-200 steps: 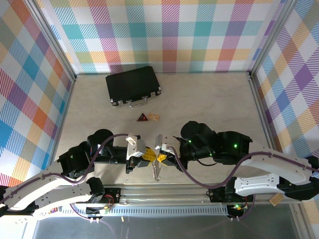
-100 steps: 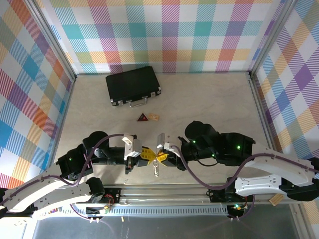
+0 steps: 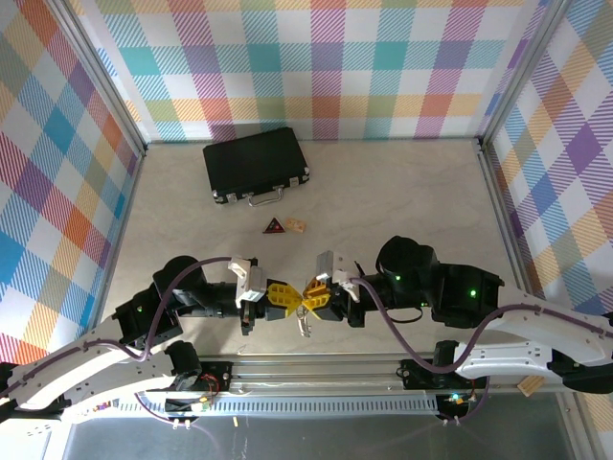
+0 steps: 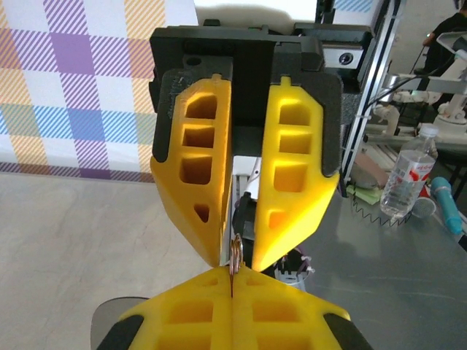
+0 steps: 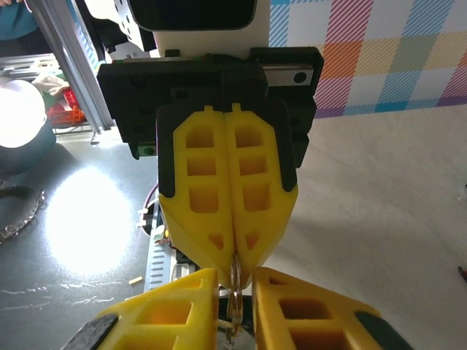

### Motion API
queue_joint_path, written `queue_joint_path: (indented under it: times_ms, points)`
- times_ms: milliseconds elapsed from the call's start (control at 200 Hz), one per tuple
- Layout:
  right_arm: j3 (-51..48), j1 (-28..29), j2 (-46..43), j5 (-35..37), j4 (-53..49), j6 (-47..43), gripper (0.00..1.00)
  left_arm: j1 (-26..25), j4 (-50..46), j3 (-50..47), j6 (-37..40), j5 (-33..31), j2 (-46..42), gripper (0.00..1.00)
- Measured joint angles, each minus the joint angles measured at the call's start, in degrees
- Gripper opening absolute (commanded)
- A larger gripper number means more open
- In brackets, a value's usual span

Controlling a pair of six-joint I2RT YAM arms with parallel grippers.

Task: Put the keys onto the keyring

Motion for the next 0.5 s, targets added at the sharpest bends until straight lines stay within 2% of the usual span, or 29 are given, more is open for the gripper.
queue_joint_path:
  times_ms: [95, 195, 275, 500]
  points:
    - [0.0, 0.0, 0.0, 0.0, 0.1, 0.4, 0.18, 0.0, 1.2, -0.2, -0.3, 0.3, 0.0, 0.00]
    - [0.0, 0.0, 0.0, 0.0, 0.3, 0.9, 0.26, 0.0, 1.7, -0.3, -0.5, 0.4, -0.2, 0.00]
    - [-0.2, 0.0, 0.0, 0.0, 0.3, 1.0, 0.27, 0.0, 2.2, -0.4, -0.8, 0.5, -0.5, 0.00]
    - [-0.8, 0.0, -0.1, 0.0, 0.3, 0.9, 0.14, 0.0, 3.2, -1.4, -1.7, 0.5, -1.2, 0.00]
